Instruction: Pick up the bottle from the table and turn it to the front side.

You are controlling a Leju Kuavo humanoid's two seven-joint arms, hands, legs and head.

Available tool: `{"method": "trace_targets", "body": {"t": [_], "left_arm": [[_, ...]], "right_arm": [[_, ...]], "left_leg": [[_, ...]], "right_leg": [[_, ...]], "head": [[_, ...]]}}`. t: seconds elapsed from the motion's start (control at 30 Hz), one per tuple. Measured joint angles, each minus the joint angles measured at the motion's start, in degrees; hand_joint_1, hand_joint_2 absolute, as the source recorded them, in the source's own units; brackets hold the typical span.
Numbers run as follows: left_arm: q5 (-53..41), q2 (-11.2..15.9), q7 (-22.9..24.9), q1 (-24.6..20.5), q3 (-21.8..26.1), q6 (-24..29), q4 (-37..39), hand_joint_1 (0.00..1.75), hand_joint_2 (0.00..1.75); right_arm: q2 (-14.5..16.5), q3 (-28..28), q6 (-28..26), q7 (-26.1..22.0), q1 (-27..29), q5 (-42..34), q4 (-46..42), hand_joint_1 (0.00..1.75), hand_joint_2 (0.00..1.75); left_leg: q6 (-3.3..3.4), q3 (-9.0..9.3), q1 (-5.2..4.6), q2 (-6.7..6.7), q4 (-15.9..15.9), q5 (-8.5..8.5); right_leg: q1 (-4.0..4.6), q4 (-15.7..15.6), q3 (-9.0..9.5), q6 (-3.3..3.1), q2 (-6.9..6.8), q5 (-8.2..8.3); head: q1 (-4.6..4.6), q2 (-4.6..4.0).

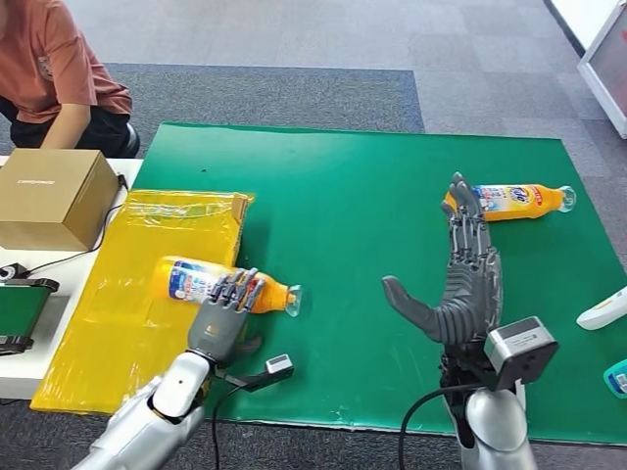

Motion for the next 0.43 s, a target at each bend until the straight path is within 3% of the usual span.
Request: {"method": "trace_targets", "body": {"t": [0.2,0.43], "left_arm": [[3.51,-2.25,-4.88,3.17,4.78,-2.99,-3.65,0.0,0.0],[6.27,-3.17,-7.36,5.84,7.03,-0.49,-8.77,0.0,0.0]], "right_arm": [[-0.18,0.02,1.14,0.26,1.49,1.37,-0.82,0.0,1.75],[-0.2,0.25,2.34,1.74,2.02,1.9,-0.72,0.0,1.75]], "left_leg": [[-0.01,-0.01,0.0,0.0,0.0,-0.01],[-0.01,0.0,0.01,0.0,-0.01,0.0]], "right_leg": [[0.0,0.0,-0.02,0.0,0.0,-0.01],[0.02,0.0,0.0,-0.01,0.0,-0.01]], "head": [[-0.01,0.0],[-0.01,0.0]]}}
